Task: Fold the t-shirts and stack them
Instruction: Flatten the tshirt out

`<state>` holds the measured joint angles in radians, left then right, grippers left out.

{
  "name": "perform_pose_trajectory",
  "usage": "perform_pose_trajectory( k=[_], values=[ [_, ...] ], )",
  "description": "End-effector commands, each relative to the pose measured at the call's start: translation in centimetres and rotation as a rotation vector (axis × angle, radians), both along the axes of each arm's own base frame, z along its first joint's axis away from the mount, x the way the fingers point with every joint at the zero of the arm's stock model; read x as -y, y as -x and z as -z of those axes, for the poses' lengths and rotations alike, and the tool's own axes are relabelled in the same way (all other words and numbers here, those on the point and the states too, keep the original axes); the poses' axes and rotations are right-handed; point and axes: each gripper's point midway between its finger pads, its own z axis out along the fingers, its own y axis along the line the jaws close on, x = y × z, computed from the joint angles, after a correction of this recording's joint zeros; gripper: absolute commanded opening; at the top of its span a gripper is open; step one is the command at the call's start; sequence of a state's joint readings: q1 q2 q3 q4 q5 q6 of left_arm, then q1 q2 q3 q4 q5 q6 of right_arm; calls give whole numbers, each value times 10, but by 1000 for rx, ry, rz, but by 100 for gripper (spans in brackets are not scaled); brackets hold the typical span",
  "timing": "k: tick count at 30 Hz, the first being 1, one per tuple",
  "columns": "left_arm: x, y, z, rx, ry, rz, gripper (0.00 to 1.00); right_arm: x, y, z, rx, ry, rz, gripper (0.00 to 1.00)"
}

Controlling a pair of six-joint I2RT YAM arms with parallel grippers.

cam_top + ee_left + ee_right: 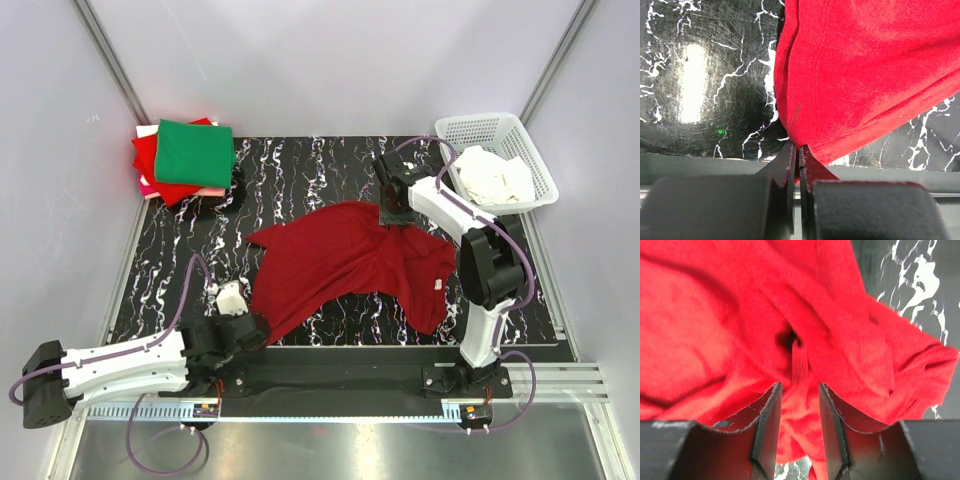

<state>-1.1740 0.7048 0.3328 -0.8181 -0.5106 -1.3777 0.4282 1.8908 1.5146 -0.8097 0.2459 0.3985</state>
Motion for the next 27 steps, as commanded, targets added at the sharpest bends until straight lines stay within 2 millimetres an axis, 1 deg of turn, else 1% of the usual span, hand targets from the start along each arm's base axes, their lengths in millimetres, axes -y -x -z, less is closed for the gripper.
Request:
perform_pose_trajectory(
  k=[1, 5, 9, 13, 14, 16, 17, 18, 20, 25, 27],
  values=[
    [4, -11, -9, 57, 6, -13, 0, 9, -21, -9, 37, 27, 10, 42],
    [4, -11, -10, 57, 2, -13, 0, 12, -23, -2, 22, 22, 19, 41],
    [4, -11, -10, 57, 1, -13, 0, 10, -22, 5, 9, 11, 16, 40],
    [4, -11, -9, 56, -1, -13, 0, 8, -21, 9, 0, -1, 11, 39],
    [4, -11, -9, 56, -2, -13, 0, 6, -21, 9, 1, -5, 9, 37],
    [4, -11, -9, 55, -3, -14, 0, 5, -22, 9, 1, -14, 7, 36],
    [4, -11, -10, 55, -4, -13, 0, 5, -22, 9, 0, -15, 7, 33],
    [4, -11, -9, 54, -6, -13, 0, 4, -22, 9, -2, -14, 4, 32],
    [4, -11, -9, 55, -5, -14, 0, 3, -22, 9, -3, -20, 5, 28],
    [4, -11, -9, 54, -6, -16, 0, 0, -19, 17, -21, -35, -2, 21],
    [4, -11, -9, 54, -4, -14, 0, -2, -18, 21, -27, -50, -3, 14]
  ],
)
